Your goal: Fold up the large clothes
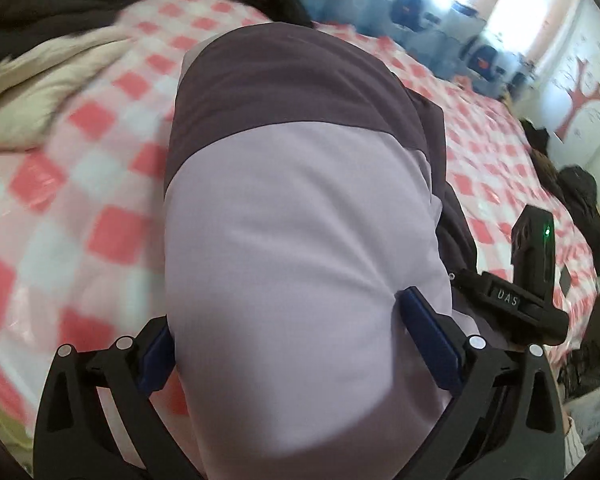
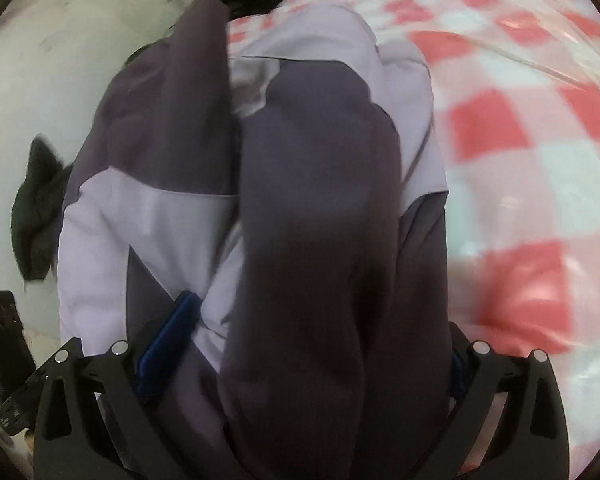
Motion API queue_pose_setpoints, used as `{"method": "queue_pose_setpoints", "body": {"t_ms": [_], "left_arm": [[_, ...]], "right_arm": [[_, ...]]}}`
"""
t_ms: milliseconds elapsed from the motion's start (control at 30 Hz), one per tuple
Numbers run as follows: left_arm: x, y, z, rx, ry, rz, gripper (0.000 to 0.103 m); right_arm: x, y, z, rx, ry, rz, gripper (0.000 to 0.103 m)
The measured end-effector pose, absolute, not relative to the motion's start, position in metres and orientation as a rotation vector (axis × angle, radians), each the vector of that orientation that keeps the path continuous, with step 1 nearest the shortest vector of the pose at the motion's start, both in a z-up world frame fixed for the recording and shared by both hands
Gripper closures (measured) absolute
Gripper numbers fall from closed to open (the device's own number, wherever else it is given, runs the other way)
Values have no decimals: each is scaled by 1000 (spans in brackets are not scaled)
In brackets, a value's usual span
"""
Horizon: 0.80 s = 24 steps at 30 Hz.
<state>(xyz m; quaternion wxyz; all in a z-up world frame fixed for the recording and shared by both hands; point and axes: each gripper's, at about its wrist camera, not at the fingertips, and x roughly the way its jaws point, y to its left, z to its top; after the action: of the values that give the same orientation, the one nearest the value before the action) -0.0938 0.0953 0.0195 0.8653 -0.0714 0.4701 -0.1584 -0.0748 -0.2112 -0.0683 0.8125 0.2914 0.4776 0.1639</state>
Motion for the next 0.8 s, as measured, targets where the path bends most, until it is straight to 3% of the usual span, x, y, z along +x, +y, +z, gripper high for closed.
{"method": "queue_pose_setpoints", "body": {"t_ms": [100,267,433,667,800], "left_arm": [[-94,124,17,-202,1017,-327,7],[-81,155,48,-273,863,-219,7],[-47,78,40,13,888,-283,7],[-57,71,27,53,848,-274,7],[-63,71,25,46,830,-277,7]], "right_arm": [[-71,-189,-65,548,1022,423,5],[-71,-198,-48,400,1046,424,5],[-63,-205,-22,288,1114,418,5],[-22,-202,73,215,853,312,5],[32,-160,54,114,876,221,5]]}}
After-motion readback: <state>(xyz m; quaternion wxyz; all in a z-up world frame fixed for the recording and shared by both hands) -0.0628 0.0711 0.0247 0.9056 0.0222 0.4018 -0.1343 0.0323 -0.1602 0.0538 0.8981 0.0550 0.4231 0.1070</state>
